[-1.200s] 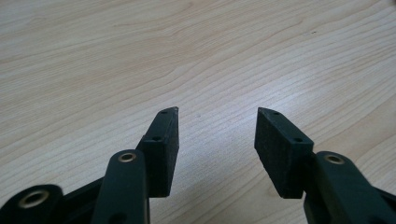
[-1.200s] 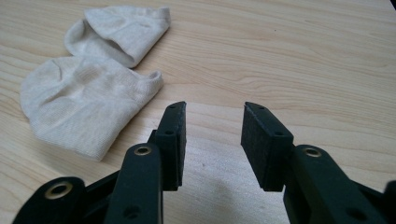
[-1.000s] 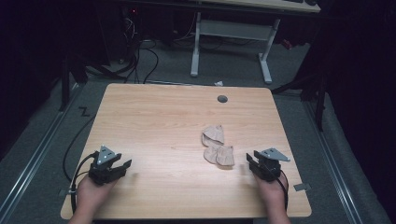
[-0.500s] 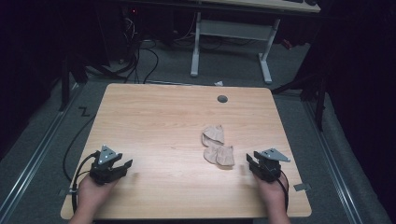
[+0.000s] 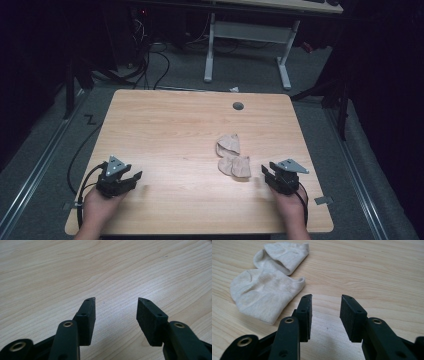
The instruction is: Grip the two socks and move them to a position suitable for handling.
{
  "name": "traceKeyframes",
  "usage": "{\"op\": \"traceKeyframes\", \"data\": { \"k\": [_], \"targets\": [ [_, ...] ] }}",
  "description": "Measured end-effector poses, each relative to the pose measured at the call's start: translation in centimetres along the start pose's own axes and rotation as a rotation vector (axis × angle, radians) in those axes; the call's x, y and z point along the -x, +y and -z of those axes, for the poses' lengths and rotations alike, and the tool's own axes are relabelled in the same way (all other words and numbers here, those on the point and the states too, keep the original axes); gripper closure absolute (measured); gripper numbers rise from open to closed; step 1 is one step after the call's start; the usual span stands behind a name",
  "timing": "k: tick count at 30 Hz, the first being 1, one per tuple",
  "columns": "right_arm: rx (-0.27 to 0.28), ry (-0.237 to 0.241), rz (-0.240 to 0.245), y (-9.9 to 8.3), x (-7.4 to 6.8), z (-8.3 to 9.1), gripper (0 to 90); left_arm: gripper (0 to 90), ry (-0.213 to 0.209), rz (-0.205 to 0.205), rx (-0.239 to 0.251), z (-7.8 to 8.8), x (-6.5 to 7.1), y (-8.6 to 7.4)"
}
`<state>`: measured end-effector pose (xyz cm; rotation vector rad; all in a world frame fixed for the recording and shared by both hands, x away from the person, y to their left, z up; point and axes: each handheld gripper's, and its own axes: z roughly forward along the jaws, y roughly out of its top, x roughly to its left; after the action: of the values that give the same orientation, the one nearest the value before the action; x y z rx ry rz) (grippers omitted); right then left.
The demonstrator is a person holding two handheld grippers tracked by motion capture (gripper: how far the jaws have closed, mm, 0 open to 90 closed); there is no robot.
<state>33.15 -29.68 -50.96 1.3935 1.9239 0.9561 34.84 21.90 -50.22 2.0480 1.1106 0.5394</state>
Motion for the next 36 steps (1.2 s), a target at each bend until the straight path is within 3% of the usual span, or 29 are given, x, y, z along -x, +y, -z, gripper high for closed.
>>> {"op": "traceKeyframes", "data": {
  "k": [18,26,32,36],
  "targets": [
    [0.003,0.109,0.06,2.2,-3.2,-1.1,89.6,49.9,-0.005,-0.002,-0.005,-0.2,0.1,0.0],
    [-0.035,0.126,0.125,2.7,-5.1,-2.5,89.8,50.1,-0.007,-0.001,-0.011,-0.2,0.2,0.0],
    [-0.099,0.106,0.133,2.6,-5.2,-4.4,89.7,50.1,-0.012,-0.007,-0.016,-0.4,0.4,0.0],
    [-0.139,0.118,0.147,2.1,-5.3,-5.2,89.7,50.1,-0.015,-0.009,-0.015,-0.4,0.5,0.0]
  ]
}}
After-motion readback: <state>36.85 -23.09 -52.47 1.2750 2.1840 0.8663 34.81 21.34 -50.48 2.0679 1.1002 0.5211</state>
